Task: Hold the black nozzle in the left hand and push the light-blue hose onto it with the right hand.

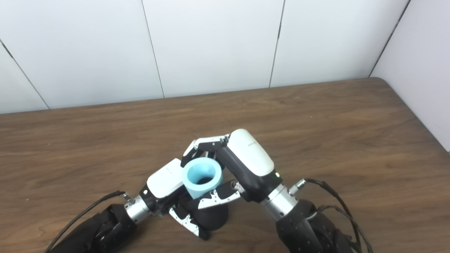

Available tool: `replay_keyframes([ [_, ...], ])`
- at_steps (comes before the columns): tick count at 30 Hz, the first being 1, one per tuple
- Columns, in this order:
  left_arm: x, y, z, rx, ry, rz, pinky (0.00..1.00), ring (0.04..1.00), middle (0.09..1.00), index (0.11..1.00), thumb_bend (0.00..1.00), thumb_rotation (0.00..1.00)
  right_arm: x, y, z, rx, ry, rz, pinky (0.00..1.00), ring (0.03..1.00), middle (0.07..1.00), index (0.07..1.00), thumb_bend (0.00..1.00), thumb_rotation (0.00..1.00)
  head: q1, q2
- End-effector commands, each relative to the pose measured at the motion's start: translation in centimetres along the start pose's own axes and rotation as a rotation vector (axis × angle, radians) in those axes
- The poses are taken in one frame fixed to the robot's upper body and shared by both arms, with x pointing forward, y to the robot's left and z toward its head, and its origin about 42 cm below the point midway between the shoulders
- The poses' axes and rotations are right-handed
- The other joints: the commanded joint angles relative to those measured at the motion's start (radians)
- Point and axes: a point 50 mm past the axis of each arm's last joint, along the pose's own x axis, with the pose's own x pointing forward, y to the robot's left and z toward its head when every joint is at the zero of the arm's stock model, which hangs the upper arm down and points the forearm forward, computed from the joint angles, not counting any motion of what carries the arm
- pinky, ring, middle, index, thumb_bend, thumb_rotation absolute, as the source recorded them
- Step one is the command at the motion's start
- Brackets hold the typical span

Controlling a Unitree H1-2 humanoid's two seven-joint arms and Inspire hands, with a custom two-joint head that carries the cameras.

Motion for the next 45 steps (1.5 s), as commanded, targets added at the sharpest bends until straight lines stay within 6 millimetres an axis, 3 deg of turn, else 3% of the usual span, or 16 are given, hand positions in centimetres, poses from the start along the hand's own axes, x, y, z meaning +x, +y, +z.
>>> replay_keyframes([
  [1, -6.2, -9.6, 3.2, -0.168, 0.105, -0.245, 0.14, 0.195, 0.471, 0.487, 0.52, 0.00, 0.1, -0.6, 0.8, -0.036, -0.074, -0.002, 0.16, 0.238, 0.443, 0.526, 0.52, 0.00, -0.001, 0.000],
  [15, -6.4, -9.5, 3.1, -0.164, 0.106, -0.252, 0.15, 0.203, 0.472, 0.487, 0.52, 0.00, -0.4, -1.0, 0.4, 0.033, -0.032, -0.048, 0.10, 0.175, 0.428, 0.536, 0.52, 0.00, -0.004, 0.002],
  [16, -6.4, -9.5, 3.1, -0.165, 0.107, -0.252, 0.15, 0.208, 0.472, 0.487, 0.52, 0.00, -0.5, -0.9, 0.4, 0.040, -0.028, -0.049, 0.12, 0.196, 0.433, 0.533, 0.52, 0.00, -0.006, 0.002],
  [19, -6.5, -9.6, 3.0, -0.169, 0.109, -0.248, 0.16, 0.212, 0.472, 0.487, 0.52, 0.00, -0.6, -0.9, 0.4, 0.057, -0.022, -0.049, 0.30, 0.399, 0.483, 0.487, 0.53, 0.00, -0.007, 0.001],
  [21, -6.5, -9.6, 3.0, -0.170, 0.109, -0.246, 0.15, 0.204, 0.471, 0.486, 0.52, 0.00, -0.6, -0.9, 0.3, 0.063, -0.023, -0.052, 0.40, 0.499, 0.545, 0.487, 0.52, 0.10, -0.008, 0.001],
  [22, -6.5, -9.6, 3.0, -0.170, 0.110, -0.247, 0.15, 0.197, 0.471, 0.486, 0.52, 0.00, -0.6, -0.9, 0.3, 0.069, -0.021, -0.056, 0.44, 0.547, 0.589, 0.554, 0.81, 0.15, -0.010, 0.000],
  [24, -6.5, -9.6, 3.0, -0.168, 0.111, -0.247, 0.15, 0.200, 0.471, 0.486, 0.52, 0.00, -0.7, -0.9, 0.2, 0.083, -0.018, -0.064, 0.47, 0.596, 0.644, 0.619, 0.96, 0.21, -0.010, 0.000],
  [25, -6.5, -9.6, 3.0, -0.169, 0.111, -0.245, 0.15, 0.197, 0.471, 0.486, 0.52, 0.00, -0.7, -0.9, 0.2, 0.098, -0.014, -0.070, 0.48, 0.613, 0.662, 0.640, 0.98, 0.23, -0.011, 0.001],
  [32, -6.6, -9.6, 2.8, -0.157, 0.109, -0.254, 0.19, 0.245, 0.474, 0.487, 0.52, 0.00, -0.8, -0.8, -0.1, 0.145, -0.029, -0.092, 0.65, 0.797, 0.829, 0.829, 1.00, 0.37, -0.012, -0.003],
  [39, -6.6, -9.6, 2.7, -0.164, 0.113, -0.252, 0.18, 0.229, 0.473, 0.487, 0.52, 0.00, -0.6, -1.1, -0.2, 0.139, -0.038, -0.063, 0.72, 0.853, 0.886, 0.893, 1.00, 0.40, -0.011, -0.002],
  [45, -6.4, -9.7, 2.6, -0.161, 0.114, -0.257, 0.17, 0.231, 0.474, 0.487, 0.52, 0.00, -0.4, -1.7, -0.3, 0.128, -0.075, -0.058, 0.74, 0.876, 0.922, 0.924, 1.00, 0.48, -0.019, -0.007],
])
